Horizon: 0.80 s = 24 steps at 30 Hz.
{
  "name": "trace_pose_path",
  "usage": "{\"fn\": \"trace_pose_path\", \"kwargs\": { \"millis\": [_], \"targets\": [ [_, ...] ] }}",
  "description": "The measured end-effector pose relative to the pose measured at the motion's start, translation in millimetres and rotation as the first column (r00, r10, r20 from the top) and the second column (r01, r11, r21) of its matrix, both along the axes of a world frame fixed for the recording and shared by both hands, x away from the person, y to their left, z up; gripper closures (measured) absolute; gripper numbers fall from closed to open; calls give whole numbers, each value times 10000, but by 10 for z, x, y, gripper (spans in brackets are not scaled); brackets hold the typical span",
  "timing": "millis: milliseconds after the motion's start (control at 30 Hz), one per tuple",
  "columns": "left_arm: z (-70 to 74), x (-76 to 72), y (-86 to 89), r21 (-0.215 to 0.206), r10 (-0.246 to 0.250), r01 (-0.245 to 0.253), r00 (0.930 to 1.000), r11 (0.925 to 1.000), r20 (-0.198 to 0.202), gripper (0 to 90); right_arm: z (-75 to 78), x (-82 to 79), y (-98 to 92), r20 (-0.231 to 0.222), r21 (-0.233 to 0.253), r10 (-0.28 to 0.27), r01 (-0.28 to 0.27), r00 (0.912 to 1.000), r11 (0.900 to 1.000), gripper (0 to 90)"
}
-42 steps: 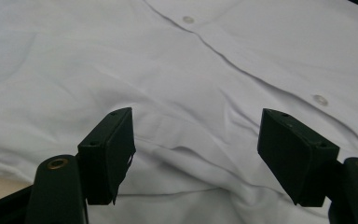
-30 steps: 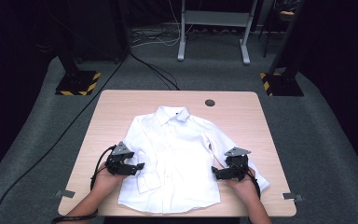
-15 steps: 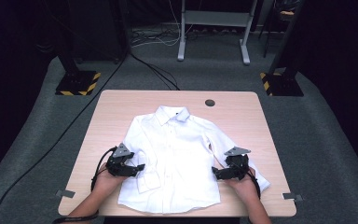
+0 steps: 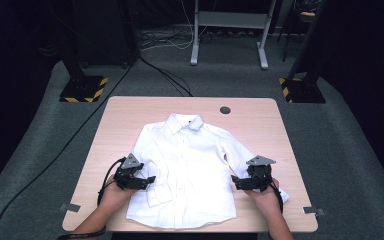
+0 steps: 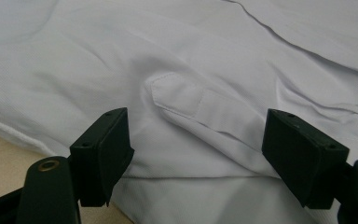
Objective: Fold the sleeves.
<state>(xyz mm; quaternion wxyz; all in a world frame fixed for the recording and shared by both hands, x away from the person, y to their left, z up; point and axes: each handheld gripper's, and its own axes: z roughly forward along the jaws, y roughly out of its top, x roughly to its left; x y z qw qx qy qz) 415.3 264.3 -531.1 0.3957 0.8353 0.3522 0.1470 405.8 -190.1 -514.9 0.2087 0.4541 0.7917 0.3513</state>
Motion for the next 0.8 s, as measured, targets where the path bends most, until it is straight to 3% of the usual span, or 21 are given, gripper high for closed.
{"fn": "trace_pose_path", "kwargs": {
  "millis": [133, 233, 433, 667, 800],
  "targets": [
    [0, 1, 1, -16, -5, 5, 10000, 10000, -12, 230, 37, -10, -53, 212, -86, -497, 499, 9985, 9987, 29],
    [1, 2, 3, -34, -11, 10, 10000, 10000, -37, 229, 65, -10, -128, 179, 262, -686, 681, 9975, 9973, 53],
    [1, 3, 4, -43, -19, 19, 10000, 10000, -38, 228, 116, -30, -305, 253, 391, -1272, 1261, 9916, 9912, 109],
    [1, 3, 4, -39, -21, 21, 10000, 10000, -41, 228, 167, -76, -531, 492, 21, -1959, 1960, 9794, 9806, 164],
    [1, 3, 4, -41, -20, 19, 10000, 10000, -45, 228, 170, -99, -669, 334, 10, -2252, 2253, 9737, 9743, 242]
  ]
}}
